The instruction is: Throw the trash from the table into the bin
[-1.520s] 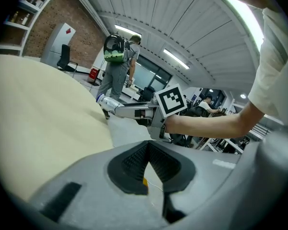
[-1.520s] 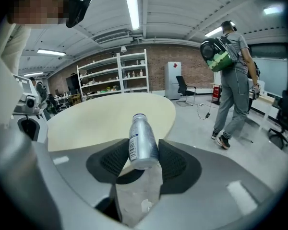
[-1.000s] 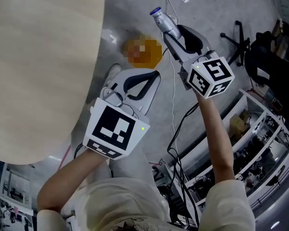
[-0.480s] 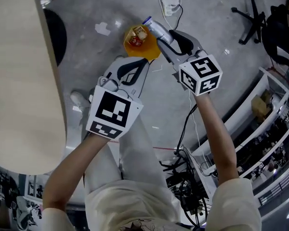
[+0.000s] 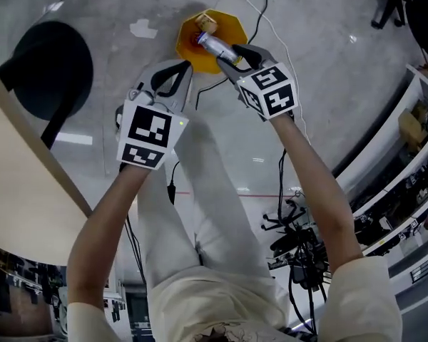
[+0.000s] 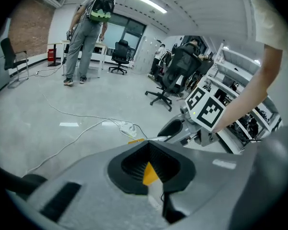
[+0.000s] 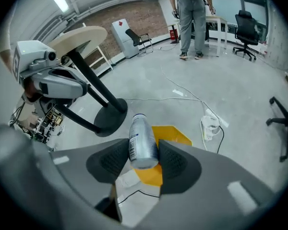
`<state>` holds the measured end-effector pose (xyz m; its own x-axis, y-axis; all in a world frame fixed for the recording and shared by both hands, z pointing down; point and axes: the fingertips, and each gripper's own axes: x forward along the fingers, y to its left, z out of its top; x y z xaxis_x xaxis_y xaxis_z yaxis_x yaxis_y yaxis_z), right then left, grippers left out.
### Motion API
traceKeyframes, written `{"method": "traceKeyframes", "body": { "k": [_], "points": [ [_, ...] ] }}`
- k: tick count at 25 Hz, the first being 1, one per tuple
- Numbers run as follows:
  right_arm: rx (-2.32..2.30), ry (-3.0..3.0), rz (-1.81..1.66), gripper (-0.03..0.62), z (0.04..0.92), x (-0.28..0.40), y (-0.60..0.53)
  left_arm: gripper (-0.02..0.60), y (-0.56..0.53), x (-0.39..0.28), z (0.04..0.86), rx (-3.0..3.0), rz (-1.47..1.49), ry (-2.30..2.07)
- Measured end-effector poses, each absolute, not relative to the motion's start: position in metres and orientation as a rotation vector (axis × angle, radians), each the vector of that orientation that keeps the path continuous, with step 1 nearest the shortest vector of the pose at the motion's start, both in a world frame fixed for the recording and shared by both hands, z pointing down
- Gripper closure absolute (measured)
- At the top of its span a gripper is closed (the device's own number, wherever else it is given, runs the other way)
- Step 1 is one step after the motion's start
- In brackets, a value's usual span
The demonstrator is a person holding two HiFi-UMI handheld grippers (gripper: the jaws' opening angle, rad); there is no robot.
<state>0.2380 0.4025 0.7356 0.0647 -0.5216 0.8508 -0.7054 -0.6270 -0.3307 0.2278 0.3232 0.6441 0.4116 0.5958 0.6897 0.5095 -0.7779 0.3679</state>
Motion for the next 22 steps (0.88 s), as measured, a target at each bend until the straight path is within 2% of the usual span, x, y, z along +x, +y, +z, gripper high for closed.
{"method": "traceKeyframes", "body": {
  "k": [9,12,14,22],
  "points": [
    [1.971,-1.178,1.747,0.391,0.814,0.205,0.423,0.577,0.323,0.216,0.689,2.509,1.407,0.964],
    [1.958,-1.133,1.779,0.369,0.834,0.201,0.422,0.577,0.321,0.215,0.692,2.5,1.417,0.979],
    [1.967,-1.138,1.805,0.33,0.836,0.201,0.419,0.577,0.319,0.216,0.693,2.5,1.422,0.969],
    [1.997,-1.107,1.784,0.345,0.813,0.198,0.433,0.577,0.315,0.217,0.682,2.508,1.398,0.929]
  ]
}}
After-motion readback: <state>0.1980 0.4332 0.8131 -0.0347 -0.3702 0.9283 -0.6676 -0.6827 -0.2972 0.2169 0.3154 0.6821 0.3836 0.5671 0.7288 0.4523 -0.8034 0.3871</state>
